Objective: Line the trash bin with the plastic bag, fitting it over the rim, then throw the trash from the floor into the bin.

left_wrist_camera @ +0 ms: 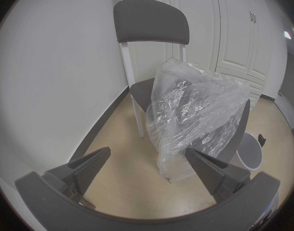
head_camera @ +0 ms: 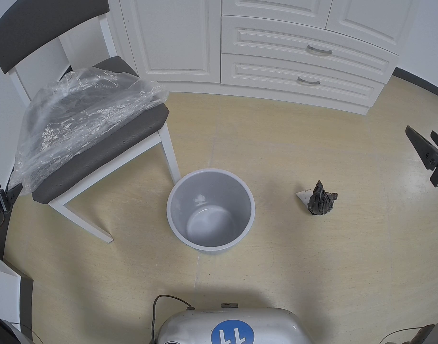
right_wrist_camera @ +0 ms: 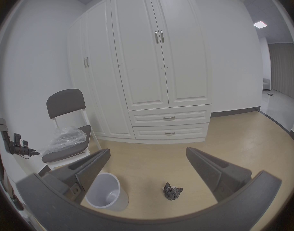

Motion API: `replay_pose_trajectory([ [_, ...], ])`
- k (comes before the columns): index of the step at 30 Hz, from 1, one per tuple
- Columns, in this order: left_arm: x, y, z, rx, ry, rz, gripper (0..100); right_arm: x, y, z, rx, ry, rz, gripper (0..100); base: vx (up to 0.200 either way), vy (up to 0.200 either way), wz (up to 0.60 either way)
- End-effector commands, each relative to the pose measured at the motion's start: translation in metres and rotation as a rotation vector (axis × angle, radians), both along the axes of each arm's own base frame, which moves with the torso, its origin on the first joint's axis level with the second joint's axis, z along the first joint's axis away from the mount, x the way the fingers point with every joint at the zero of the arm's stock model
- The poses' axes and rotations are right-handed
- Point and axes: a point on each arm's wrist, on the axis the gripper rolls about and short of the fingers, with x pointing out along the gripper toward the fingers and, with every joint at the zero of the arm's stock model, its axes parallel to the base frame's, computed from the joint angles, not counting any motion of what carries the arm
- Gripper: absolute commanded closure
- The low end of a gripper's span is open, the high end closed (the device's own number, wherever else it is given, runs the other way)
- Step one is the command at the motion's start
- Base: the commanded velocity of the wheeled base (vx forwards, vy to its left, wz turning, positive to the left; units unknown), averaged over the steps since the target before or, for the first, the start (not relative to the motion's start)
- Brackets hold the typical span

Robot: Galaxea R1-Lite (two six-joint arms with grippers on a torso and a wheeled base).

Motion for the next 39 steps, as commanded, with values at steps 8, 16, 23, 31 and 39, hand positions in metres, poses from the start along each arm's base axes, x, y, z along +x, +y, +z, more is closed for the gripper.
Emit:
replay_pose_trajectory([
  [8,0.014,0.001,0.001,0.027,-0.029,-0.031,0,-0.005,-0.003,0.004,0.008,-0.024,-0.005,0,0.000,0.000,0.00],
  [16,0.021,0.006,-0.001,0.031,-0.051,-0.031,0,-0.008,-0.003,0.005,0.007,-0.032,-0.004,0,0.000,0.000,0.00],
  [23,0.033,0.002,-0.003,-0.013,-0.058,-0.067,100,-0.009,-0.003,0.004,-0.002,-0.029,0.002,0,0.000,0.000,0.00],
  [31,0.040,-0.004,-0.007,-0.003,-0.084,-0.091,100,-0.013,-0.004,0.004,-0.001,-0.036,0.006,0,0.000,0.000,0.00],
  [39,0.035,-0.012,0.005,0.017,-0.122,-0.103,100,-0.017,-0.005,0.006,0.000,-0.054,0.025,0,0.000,0.000,0.00],
])
